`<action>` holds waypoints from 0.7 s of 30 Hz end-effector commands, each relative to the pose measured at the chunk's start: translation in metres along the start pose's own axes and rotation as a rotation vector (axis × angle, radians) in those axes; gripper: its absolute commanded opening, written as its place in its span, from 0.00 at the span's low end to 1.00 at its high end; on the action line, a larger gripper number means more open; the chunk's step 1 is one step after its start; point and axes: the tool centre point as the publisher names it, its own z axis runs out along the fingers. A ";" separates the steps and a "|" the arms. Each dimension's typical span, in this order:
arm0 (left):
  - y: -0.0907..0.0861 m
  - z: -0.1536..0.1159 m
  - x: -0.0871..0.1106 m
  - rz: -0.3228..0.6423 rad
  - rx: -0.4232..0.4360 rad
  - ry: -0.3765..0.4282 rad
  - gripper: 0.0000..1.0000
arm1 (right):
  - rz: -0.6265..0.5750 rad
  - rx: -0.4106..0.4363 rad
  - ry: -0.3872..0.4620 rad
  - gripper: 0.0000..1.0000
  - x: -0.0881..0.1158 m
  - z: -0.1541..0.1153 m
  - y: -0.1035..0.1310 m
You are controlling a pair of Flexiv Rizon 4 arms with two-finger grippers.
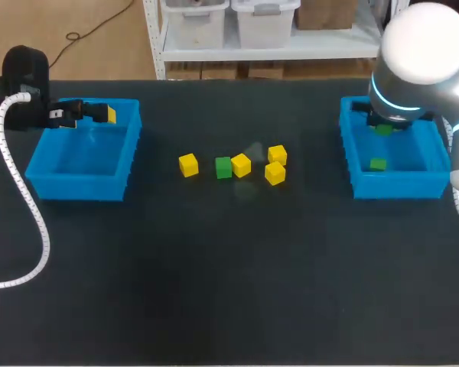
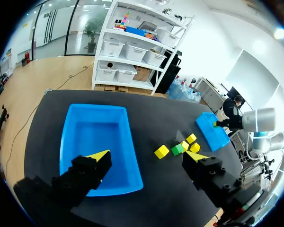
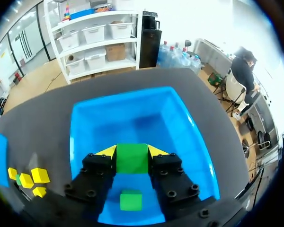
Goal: Put the green cubes in the right bin and the yellow cubes in the left bin.
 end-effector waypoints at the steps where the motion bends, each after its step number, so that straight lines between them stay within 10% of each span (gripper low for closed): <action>1: 0.001 0.000 0.000 0.000 0.002 -0.001 1.00 | -0.006 -0.011 -0.009 1.00 -0.002 -0.002 0.004; 10: 0.001 0.000 0.000 0.000 0.002 -0.001 1.00 | -0.141 -0.100 -0.122 1.00 -0.014 -0.058 0.065; 21: 0.001 0.000 0.000 0.000 0.002 -0.001 1.00 | -0.508 -0.347 -0.127 1.00 0.041 -0.090 0.193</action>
